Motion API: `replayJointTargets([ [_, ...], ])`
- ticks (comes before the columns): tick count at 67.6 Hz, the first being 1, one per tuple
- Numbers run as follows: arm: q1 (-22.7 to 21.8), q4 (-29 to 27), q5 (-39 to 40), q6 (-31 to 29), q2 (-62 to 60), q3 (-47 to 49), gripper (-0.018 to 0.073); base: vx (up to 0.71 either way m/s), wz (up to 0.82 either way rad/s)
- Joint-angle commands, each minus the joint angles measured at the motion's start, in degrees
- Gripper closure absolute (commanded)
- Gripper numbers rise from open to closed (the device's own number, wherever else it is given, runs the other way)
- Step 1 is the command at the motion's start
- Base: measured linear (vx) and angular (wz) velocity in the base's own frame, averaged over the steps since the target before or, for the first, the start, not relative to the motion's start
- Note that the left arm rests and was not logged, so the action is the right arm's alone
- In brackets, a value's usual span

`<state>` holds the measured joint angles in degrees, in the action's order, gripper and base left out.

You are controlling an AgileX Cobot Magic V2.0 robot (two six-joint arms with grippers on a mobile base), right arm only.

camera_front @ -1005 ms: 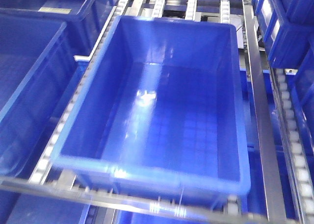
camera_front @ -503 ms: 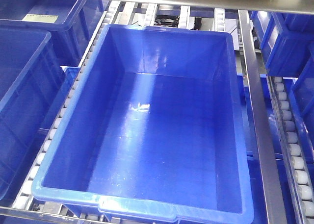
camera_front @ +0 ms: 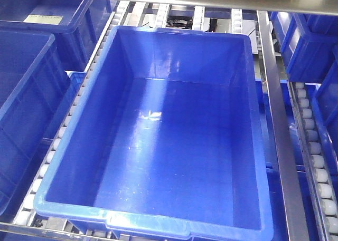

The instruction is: Pour parts from conveyor to right shelf

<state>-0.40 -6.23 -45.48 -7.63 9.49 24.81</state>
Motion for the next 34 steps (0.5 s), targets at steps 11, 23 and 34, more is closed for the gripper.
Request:
replayJointTargets([
  [11,-0.3,-0.1,4.2,-0.6,0.9,1.5,0.0565,0.0,0.0],
  [23,-0.3,-0.1,4.2,-0.6,0.9,1.5,0.0565,0.0,0.0],
  [34,-0.3,-1.8,4.2,-0.6,0.9,1.5,0.0565,0.0,0.0],
])
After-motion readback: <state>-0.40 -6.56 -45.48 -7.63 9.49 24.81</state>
